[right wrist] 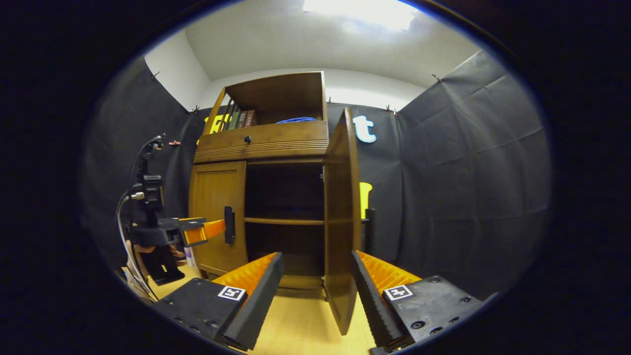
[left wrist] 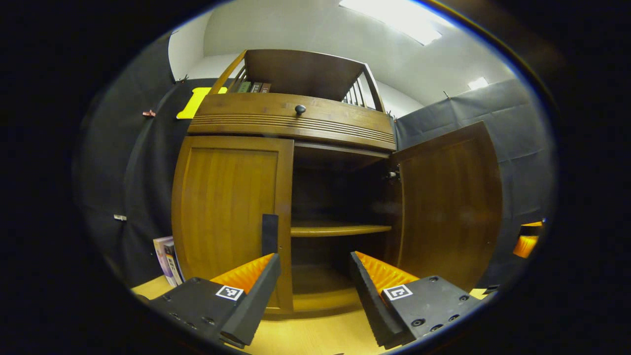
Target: Open the right door of the double-door shoe cabinet with the right hand, and open the left door with the left hand.
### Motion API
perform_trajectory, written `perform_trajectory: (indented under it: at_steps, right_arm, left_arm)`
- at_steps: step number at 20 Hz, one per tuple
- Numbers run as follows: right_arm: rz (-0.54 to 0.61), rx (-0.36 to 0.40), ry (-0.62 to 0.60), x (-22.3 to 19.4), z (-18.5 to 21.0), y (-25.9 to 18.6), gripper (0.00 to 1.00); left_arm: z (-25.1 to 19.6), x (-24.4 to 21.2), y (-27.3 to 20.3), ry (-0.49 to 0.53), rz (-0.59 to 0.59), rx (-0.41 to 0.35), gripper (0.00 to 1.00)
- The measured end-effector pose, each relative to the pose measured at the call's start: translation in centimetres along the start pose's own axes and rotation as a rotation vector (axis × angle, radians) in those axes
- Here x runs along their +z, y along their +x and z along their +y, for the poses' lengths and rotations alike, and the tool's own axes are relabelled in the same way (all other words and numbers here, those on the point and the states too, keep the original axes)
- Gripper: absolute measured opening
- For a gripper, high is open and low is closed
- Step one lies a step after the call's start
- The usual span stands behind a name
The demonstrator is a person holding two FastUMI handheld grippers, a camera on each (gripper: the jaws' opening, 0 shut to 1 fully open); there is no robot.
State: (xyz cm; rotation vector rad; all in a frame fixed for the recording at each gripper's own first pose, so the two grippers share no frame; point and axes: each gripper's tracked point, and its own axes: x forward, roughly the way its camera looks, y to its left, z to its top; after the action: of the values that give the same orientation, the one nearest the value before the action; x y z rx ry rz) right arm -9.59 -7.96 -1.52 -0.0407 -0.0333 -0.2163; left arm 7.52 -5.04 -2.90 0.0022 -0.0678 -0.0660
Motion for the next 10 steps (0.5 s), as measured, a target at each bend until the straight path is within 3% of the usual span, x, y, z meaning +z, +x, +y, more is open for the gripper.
perform_trajectory:
  at_steps: [5,10]
  right_arm:
    - [-0.033,0.071,-0.129,0.7,3.5,2.0,0.91]
    - [0.038,0.161,-0.070,-0.6,5.9,3.8,0.92]
  left_arm:
    - [3.1,-0.4,5.5,0.022,-0.037,0.067,0.84]
    - [5.8,-3.1,10.4,0.018,-0.004,0.115,0.87]
